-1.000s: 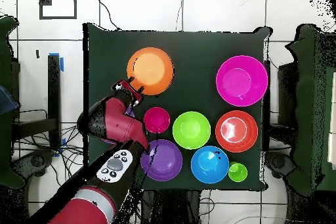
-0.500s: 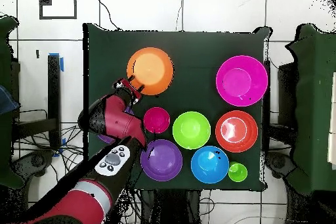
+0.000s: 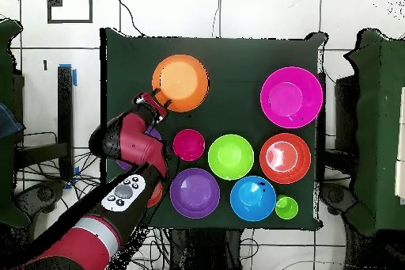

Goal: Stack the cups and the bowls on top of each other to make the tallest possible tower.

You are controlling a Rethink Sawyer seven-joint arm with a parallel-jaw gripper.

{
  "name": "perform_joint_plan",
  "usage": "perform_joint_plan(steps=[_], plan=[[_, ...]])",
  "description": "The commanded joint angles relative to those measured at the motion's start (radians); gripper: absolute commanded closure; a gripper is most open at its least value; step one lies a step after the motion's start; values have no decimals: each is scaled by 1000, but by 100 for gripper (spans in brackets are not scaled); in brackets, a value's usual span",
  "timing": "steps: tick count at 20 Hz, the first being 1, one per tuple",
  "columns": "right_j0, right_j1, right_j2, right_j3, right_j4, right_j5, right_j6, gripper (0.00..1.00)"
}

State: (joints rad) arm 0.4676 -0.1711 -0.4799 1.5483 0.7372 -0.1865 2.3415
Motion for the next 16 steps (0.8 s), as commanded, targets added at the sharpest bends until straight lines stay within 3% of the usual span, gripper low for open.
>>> perform_joint_plan(steps=[1, 16], plan=[[17, 92, 44, -85, 69, 84, 111, 0], [77, 144, -69, -88, 176, 152, 123, 0]])
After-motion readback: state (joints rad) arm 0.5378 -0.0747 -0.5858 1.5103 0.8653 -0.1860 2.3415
